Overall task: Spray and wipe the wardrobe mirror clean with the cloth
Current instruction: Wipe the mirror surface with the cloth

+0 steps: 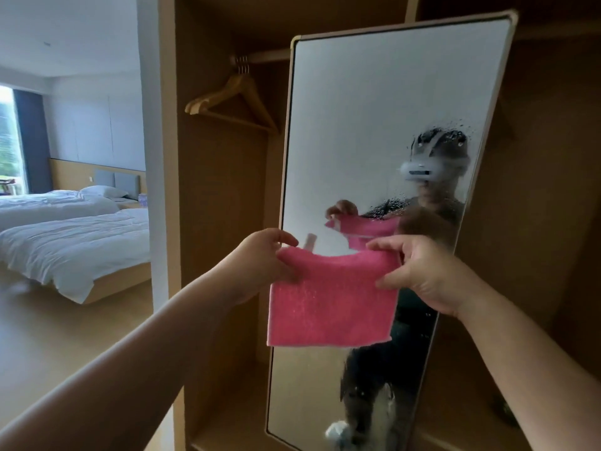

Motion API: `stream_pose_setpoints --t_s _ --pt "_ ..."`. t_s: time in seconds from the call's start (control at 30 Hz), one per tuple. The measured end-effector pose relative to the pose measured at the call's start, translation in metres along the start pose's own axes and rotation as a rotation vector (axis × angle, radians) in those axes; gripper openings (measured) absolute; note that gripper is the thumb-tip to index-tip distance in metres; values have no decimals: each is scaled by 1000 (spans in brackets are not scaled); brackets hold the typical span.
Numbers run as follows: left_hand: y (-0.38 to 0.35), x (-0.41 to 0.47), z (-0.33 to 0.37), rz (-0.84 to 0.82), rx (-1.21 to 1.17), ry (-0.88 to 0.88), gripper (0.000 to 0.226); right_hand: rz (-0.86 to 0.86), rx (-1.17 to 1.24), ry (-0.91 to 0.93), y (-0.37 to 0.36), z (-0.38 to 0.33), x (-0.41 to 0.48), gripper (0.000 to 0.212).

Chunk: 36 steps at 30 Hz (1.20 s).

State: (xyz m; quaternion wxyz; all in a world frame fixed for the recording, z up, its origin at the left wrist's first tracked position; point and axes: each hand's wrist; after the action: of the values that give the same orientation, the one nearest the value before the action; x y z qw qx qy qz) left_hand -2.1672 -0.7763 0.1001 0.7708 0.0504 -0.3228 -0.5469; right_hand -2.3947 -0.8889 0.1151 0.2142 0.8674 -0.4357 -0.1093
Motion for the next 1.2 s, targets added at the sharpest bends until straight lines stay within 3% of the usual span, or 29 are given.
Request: stream_pose_setpoints --t_s 0.13,0.33,0.63,0.7,0.9,1.07,1.2 --pt "9 21 -9 12 201 -195 34 268 -332 94 -6 -4 8 35" --pt "33 51 -19 -5 307 -375 21 515 -429 81 -13 -12 26 10" --pt "57 79 -44 -47 324 -524 9 788 -645 55 -35 -26 24 24" --pt "58 84 -45 -36 319 -541 8 809 -606 36 -36 -30 24 23" --pt "51 97 -30 -17 239 -595 2 920 -63 37 -22 -47 30 20" --pt "30 106 -4 -64 204 -639 3 1106 -65 150 5 -64 29 19" --pt "13 116 21 -85 166 -689 3 1257 -202 255 30 -84 34 15"
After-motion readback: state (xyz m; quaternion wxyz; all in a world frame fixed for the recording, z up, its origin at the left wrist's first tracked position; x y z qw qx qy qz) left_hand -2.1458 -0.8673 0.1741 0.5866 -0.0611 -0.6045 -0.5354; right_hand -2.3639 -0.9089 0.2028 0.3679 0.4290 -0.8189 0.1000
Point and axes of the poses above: each hand's wrist, its own x-axis towards the middle knuckle, its own y-axis out of the back of the hand, z = x × y, and after that the axes turned 15 degrees about -y, right-handed
